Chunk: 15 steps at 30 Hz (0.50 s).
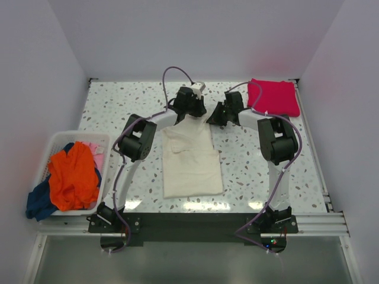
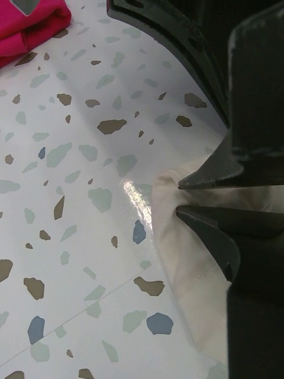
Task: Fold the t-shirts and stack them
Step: Fold the tshirt
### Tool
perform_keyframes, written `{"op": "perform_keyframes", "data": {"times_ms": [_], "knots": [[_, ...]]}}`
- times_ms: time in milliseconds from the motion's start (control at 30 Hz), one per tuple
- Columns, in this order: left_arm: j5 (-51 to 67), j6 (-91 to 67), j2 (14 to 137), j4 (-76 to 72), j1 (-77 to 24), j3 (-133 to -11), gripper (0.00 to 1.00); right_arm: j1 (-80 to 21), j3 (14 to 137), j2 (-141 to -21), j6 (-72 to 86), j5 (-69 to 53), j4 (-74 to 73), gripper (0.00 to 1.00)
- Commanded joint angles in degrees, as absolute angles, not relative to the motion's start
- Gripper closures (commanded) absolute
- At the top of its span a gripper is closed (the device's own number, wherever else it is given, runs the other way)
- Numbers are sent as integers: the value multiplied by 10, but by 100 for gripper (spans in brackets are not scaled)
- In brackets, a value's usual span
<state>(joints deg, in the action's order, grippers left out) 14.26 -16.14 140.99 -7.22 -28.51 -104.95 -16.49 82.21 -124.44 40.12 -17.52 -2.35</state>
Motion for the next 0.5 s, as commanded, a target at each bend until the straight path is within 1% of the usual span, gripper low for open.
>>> {"op": "perform_keyframes", "data": {"times_ms": [0,33,67,133,167,267,467], "knots": [[163,-170,1375,-103,-280,-1049,79,-164,812,-1269,397,-157,-51,85],[166,-171,1375,-106,-278,-1048,81,-164,813,-1268,396,-157,-51,85],[169,-173,1375,-108,-277,-1046,85,-164,813,-1268,396,-157,-51,85],[170,-176,1372,-112,-275,-1042,89,-164,813,-1268,396,-156,-52,86],[171,-177,1372,-113,-274,-1042,93,-164,814,-1268,396,-156,-52,86],[170,-183,1364,-123,-270,-1033,100,-164,812,-1269,396,-156,-51,86],[158,-204,1346,-150,-252,-1006,100,-164,812,-1272,397,-156,-50,86]]}}
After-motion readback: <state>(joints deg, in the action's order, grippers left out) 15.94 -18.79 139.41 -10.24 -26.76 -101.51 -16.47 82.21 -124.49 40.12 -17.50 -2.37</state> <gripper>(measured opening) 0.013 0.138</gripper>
